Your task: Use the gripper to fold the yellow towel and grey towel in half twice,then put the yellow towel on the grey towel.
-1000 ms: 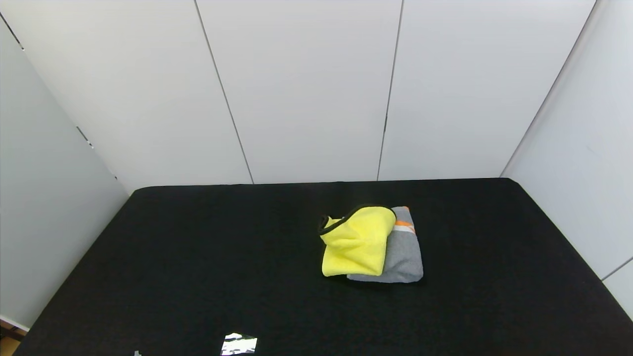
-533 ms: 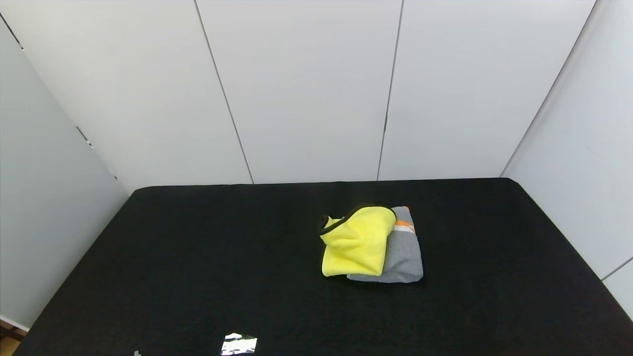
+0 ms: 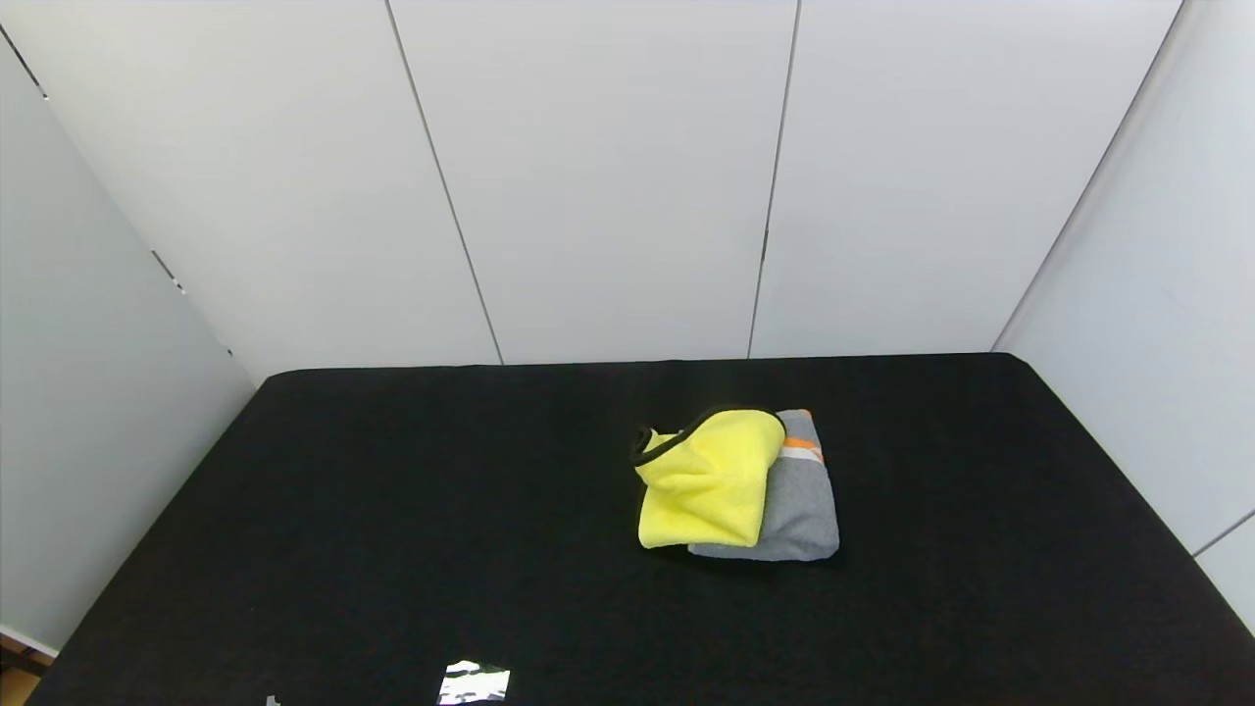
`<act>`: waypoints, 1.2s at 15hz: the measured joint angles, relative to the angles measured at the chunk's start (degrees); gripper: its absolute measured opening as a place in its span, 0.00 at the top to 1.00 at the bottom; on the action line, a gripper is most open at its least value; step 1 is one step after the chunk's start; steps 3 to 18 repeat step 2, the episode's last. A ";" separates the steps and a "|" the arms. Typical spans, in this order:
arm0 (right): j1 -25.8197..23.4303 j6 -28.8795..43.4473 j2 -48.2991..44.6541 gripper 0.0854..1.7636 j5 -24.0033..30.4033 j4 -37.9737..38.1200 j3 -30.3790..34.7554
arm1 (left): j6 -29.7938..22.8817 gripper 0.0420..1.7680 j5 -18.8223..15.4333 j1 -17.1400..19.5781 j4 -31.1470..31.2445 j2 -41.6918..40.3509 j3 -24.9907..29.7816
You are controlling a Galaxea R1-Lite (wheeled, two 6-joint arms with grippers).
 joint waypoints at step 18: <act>0.00 -0.05 0.00 0.03 0.02 -0.24 0.00 | -0.63 0.03 0.05 0.00 -0.07 -0.02 0.05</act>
